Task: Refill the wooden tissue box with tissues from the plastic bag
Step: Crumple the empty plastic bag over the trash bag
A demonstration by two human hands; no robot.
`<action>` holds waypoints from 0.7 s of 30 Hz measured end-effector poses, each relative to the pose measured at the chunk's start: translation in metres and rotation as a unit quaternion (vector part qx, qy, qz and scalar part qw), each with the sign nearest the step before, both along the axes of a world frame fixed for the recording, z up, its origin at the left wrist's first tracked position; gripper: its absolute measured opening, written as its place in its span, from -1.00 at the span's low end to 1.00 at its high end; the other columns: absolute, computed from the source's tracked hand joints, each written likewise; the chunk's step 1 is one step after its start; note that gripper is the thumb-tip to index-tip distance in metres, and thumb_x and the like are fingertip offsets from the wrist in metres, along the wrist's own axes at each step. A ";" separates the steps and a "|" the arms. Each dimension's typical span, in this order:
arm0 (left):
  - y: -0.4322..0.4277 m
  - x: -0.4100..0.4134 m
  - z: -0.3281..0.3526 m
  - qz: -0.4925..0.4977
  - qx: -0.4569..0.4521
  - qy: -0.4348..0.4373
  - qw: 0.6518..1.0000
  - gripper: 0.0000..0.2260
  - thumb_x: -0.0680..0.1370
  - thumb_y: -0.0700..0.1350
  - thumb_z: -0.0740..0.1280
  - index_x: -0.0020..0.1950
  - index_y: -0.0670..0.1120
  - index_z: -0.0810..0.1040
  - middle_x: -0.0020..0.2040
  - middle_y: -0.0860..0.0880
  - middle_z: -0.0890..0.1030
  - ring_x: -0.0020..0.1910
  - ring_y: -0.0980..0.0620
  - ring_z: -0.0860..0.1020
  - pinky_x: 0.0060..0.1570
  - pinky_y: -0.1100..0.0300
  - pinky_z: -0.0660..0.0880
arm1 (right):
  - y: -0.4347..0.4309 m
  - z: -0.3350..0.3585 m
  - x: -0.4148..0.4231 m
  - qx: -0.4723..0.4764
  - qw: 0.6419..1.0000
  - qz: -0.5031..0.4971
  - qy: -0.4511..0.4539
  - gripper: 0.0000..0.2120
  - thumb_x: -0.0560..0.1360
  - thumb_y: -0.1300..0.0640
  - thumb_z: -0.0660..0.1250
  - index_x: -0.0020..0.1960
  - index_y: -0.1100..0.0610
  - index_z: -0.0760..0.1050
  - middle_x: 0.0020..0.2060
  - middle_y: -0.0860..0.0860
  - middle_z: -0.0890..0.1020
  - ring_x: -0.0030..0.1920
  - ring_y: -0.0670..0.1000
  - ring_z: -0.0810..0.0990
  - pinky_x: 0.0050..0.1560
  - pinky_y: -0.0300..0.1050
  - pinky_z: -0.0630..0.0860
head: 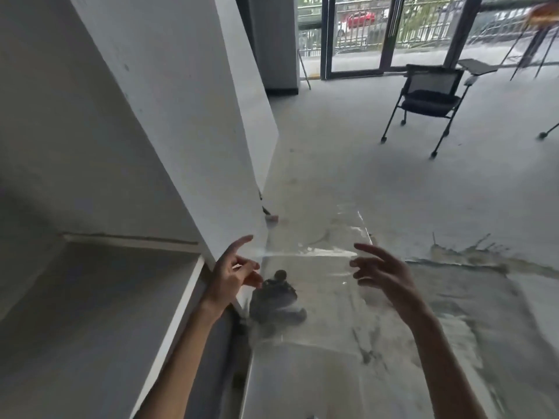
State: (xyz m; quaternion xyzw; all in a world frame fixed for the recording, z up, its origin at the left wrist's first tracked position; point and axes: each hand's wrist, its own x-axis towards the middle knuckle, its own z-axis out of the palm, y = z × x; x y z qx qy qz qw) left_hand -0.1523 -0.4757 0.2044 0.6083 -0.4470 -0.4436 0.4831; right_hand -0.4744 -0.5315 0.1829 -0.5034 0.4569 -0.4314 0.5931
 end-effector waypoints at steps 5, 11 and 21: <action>-0.013 0.019 0.004 -0.030 0.028 -0.106 0.994 -0.74 0.52 -0.27 0.40 -0.04 0.12 0.67 -0.24 -0.11 0.66 -0.22 -0.16 0.67 -0.16 0.12 0.64 | -0.009 -0.003 -0.006 -0.001 1.000 0.004 0.018 -0.79 0.40 0.24 0.47 0.02 0.09 0.63 -0.19 0.06 0.76 -0.19 -0.02 0.71 -0.20 -0.18 0.59; -0.020 0.049 0.009 0.059 -0.016 -0.336 0.940 -0.78 0.49 -0.14 0.44 -0.27 0.18 0.59 -0.12 0.14 0.52 -0.14 0.15 0.59 -0.03 0.31 0.50 | -0.021 0.003 0.032 -0.156 0.965 -0.081 0.196 -0.78 0.40 0.26 0.51 -0.22 -0.04 0.59 -0.16 -0.01 0.62 -0.11 -0.01 0.61 -0.01 -0.33 0.49; -0.024 0.056 0.040 -0.160 -0.034 -0.268 0.949 -0.86 0.52 -0.14 0.41 0.07 -0.05 0.62 -0.02 0.00 0.70 -0.02 0.05 0.64 0.10 0.08 0.55 | -0.035 0.109 0.152 -0.445 0.832 0.102 0.316 -0.88 0.51 0.04 0.40 0.01 0.04 0.59 0.03 -0.06 0.66 0.20 0.00 0.55 0.27 -0.12 0.43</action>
